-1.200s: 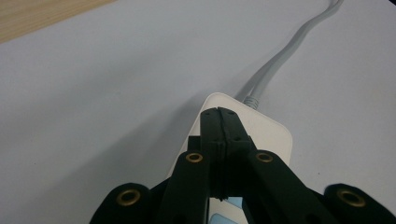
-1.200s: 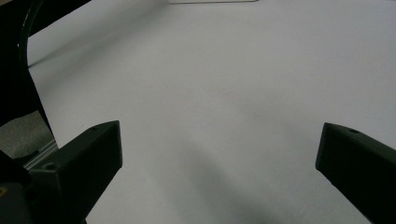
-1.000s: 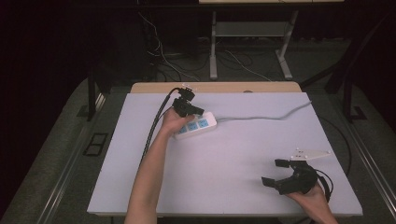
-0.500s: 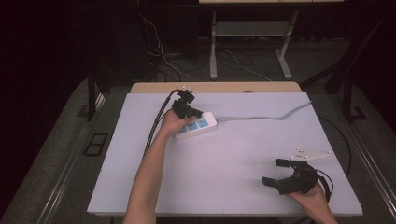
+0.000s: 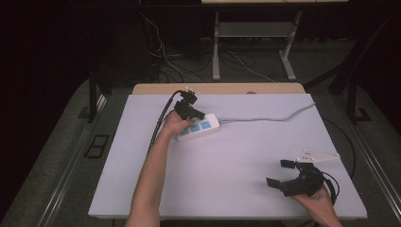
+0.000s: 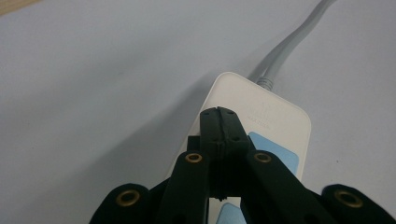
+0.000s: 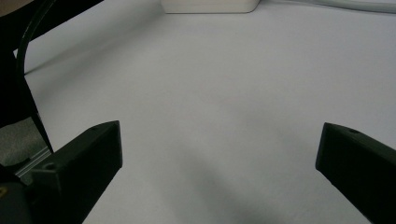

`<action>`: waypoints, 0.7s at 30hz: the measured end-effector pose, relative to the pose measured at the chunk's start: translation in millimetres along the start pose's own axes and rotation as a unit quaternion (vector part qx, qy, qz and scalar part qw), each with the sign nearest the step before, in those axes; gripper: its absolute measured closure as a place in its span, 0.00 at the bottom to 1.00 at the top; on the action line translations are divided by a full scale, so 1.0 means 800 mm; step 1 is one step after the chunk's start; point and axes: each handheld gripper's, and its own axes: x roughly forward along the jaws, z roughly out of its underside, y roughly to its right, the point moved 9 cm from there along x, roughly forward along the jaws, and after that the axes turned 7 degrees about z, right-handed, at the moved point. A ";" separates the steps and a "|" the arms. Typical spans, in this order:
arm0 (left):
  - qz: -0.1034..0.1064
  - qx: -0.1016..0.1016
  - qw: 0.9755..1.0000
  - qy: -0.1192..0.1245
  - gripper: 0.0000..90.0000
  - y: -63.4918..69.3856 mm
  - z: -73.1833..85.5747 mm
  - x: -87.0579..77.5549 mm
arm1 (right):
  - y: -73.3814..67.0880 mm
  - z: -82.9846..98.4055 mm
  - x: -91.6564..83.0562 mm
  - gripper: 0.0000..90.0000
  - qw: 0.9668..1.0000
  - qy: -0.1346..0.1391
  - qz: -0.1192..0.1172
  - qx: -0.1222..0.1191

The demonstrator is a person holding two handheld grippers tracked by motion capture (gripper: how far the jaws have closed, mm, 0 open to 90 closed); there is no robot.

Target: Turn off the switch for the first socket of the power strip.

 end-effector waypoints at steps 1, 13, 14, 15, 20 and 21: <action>0.003 -0.003 1.000 -0.002 1.00 0.000 0.000 0.000 | 0.001 0.000 -0.001 0.00 1.000 0.002 0.002 0.002; 0.012 -0.019 1.000 0.003 0.99 -0.002 0.000 -0.001 | 0.007 -0.003 -0.005 0.00 1.000 0.010 0.008 0.008; 0.009 -0.018 1.000 0.002 0.99 -0.001 0.000 -0.001 | 0.007 -0.003 -0.006 0.00 1.000 0.011 0.008 0.007; 0.007 -0.017 1.000 0.001 0.99 -0.001 0.000 -0.001 | 0.007 -0.003 -0.006 0.00 1.000 0.011 0.009 0.007; -0.008 0.001 1.000 0.000 0.99 0.002 0.000 -0.001 | 0.008 -0.004 -0.008 0.00 1.000 0.013 0.010 0.009; -0.012 0.007 1.000 -0.002 0.99 0.002 0.000 -0.001 | 0.008 -0.004 -0.008 0.00 1.000 0.014 0.010 0.010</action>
